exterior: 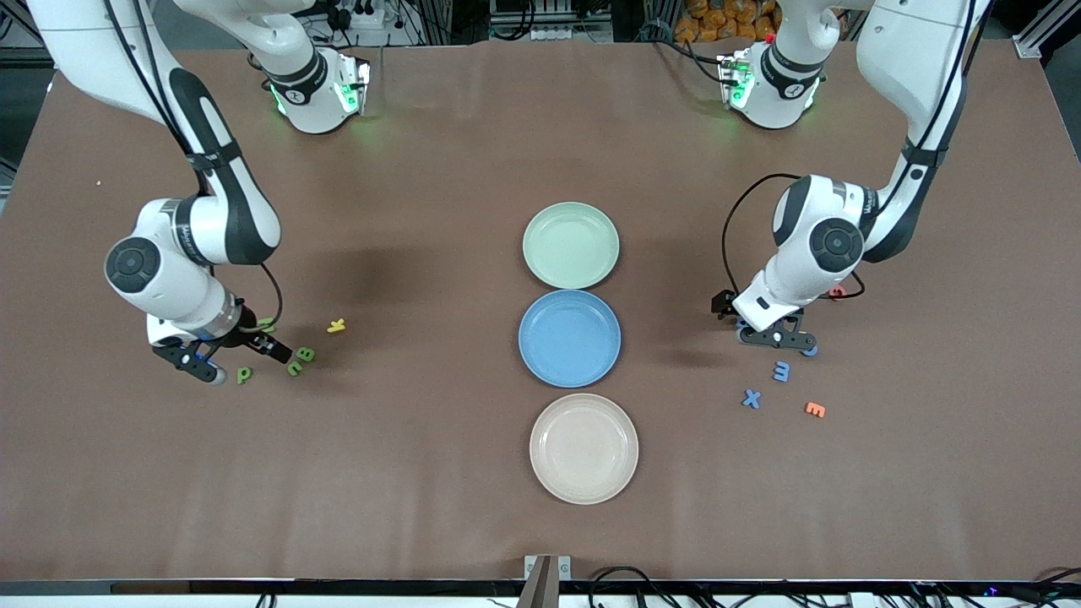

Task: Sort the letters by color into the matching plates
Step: 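Lower the left gripper over blue 6 while the right gripper lowers over green B, then close the left gripper on blue 6 while the right gripper grasps green B, then carry the 6 to the blue plate while the right gripper carries B to green plate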

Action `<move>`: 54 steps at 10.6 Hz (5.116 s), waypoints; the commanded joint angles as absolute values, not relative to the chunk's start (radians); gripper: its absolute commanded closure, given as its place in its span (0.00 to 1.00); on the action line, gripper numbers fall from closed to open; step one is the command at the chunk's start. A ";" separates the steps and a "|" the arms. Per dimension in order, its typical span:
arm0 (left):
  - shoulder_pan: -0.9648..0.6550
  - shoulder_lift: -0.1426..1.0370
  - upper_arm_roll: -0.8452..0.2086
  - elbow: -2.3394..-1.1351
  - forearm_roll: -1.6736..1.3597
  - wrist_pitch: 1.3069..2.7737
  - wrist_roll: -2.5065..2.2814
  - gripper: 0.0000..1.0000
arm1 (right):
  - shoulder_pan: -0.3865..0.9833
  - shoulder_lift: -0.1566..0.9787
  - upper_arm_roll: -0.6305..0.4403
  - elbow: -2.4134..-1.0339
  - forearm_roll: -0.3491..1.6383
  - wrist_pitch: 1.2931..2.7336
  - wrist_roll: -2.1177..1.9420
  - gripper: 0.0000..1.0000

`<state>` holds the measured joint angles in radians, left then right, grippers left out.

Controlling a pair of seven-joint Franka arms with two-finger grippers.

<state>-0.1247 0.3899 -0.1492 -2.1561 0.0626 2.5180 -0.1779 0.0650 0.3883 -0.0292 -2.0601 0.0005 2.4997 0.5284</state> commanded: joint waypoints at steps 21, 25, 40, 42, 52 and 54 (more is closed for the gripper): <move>-0.063 0.456 -0.152 -2.250 0.245 2.757 -0.173 0.00 | 0.115 0.546 -0.029 -2.037 0.011 2.614 0.581 0.55; -0.063 0.454 -0.155 -2.249 0.247 2.757 -0.172 0.23 | 0.123 0.531 -0.025 -2.033 0.011 2.600 0.586 1.00; -0.075 0.433 -0.281 -2.163 0.230 2.752 -0.477 1.00 | 0.270 0.402 0.218 -2.006 -0.003 2.464 0.929 1.00; -0.083 0.440 -0.319 -2.129 0.232 2.752 -0.566 1.00 | 0.331 0.402 0.233 -2.006 -0.003 2.456 1.017 1.00; -0.261 0.595 -0.359 -1.878 0.232 2.752 -0.923 1.00 | 0.533 0.486 0.348 -1.927 -0.050 2.468 1.418 1.00; -0.300 0.615 -0.353 -1.858 0.235 2.752 -0.972 0.29 | 0.558 0.515 0.357 -1.904 -0.122 2.467 1.524 1.00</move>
